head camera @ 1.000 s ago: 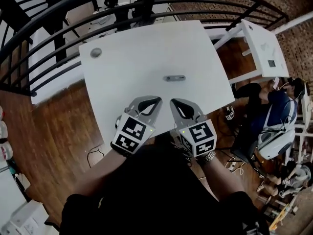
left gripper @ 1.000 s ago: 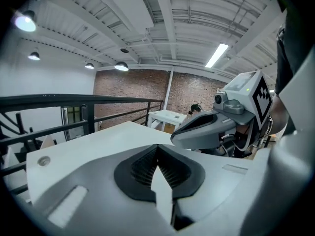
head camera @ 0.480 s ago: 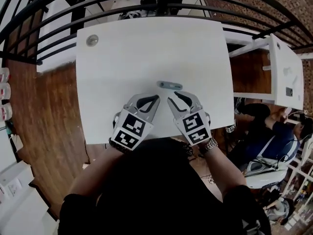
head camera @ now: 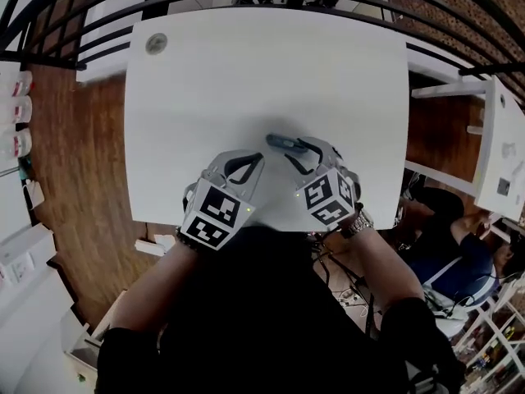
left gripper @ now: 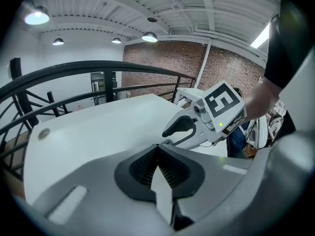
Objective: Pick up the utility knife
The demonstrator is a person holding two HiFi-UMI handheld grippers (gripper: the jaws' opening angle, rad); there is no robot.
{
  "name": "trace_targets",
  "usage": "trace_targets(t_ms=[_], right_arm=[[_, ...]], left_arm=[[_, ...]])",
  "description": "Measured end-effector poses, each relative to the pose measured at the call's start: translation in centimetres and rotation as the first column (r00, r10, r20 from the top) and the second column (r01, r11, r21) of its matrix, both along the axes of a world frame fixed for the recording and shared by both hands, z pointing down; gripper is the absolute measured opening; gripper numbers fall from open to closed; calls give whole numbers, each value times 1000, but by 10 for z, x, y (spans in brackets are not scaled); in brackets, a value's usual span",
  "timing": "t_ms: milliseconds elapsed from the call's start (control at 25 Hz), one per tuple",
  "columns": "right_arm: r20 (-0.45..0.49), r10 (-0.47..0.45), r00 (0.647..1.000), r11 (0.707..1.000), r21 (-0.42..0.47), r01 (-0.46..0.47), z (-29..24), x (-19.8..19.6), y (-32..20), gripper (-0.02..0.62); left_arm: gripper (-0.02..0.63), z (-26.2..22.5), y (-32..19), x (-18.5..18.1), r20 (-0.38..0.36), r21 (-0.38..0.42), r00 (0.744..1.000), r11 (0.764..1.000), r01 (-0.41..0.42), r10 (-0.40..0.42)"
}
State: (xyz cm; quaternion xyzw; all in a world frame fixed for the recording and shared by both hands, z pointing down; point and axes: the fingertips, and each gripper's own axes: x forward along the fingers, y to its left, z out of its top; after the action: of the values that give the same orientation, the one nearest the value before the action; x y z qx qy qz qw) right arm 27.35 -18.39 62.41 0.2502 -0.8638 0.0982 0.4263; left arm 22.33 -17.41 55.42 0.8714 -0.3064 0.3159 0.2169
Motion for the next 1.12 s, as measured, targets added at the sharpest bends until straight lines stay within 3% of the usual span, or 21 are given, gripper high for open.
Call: trace_targets(t_ms=[480, 680, 760, 1120], right_arm=[[-1, -159, 987, 986, -52, 158, 32, -5, -1, 173], [26, -153, 988, 985, -77, 155, 31, -9, -1, 166], [24, -151, 988, 985, -84, 153, 31, -6, -1, 132], [27, -110, 994, 992, -64, 112, 18, -14, 2, 128]], left_arm=[[17, 16, -3, -7, 35, -43, 998, 997, 58, -56], [17, 17, -1, -8, 37, -51, 998, 997, 59, -57], [17, 17, -1, -8, 38, -49, 997, 997, 62, -60], [17, 7, 0, -18, 27, -23, 997, 997, 75, -74]])
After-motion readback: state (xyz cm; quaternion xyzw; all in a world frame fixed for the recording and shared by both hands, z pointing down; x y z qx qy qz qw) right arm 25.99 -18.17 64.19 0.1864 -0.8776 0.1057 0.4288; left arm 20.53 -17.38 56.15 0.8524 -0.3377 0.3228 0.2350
